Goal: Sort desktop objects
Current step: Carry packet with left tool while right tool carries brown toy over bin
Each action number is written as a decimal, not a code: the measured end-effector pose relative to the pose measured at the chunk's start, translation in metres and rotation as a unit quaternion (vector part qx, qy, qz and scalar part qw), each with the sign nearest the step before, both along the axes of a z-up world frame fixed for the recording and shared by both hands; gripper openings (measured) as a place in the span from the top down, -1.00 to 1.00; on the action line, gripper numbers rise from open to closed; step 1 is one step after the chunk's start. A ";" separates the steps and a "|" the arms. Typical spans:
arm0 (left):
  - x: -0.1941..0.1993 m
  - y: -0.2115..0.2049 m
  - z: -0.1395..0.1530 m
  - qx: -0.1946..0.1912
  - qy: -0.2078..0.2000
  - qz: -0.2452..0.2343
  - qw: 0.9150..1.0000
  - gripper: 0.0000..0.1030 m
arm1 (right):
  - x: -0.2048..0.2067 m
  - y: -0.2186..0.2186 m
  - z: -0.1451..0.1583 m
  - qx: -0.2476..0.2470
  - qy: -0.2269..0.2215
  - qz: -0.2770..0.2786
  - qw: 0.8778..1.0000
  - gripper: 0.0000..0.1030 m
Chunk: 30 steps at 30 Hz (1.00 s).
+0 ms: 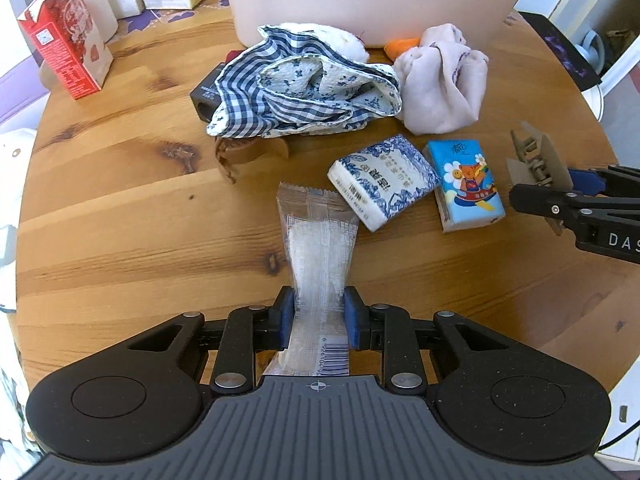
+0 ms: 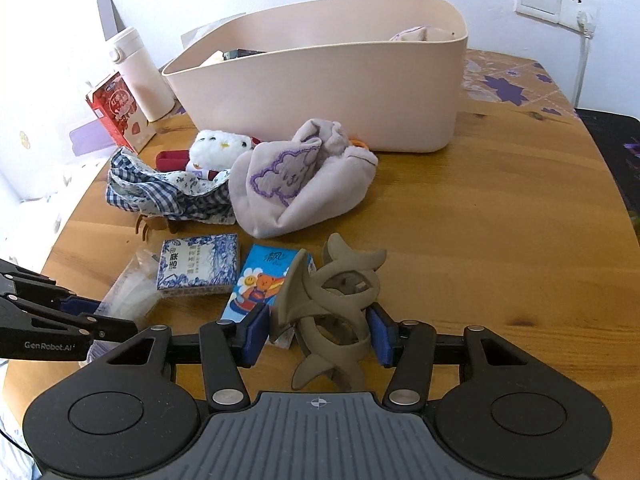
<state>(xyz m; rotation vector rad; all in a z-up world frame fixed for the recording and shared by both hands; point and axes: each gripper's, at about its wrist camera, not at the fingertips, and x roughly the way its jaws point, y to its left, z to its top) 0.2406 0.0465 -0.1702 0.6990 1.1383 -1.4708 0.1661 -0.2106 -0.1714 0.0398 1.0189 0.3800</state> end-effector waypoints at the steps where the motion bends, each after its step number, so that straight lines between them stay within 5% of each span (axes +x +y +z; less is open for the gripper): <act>1: 0.002 0.001 0.000 -0.003 0.001 0.002 1.000 0.50 | -0.002 -0.001 0.001 0.000 -0.002 -0.002 1.000 0.03; 17: 0.024 0.019 0.029 -0.050 0.015 0.031 0.998 0.50 | -0.023 -0.011 0.029 0.005 -0.031 -0.018 0.999 0.03; 30: 0.036 0.008 0.077 -0.111 0.029 0.054 0.992 0.51 | -0.008 -0.011 0.078 0.018 -0.098 -0.015 0.995 0.03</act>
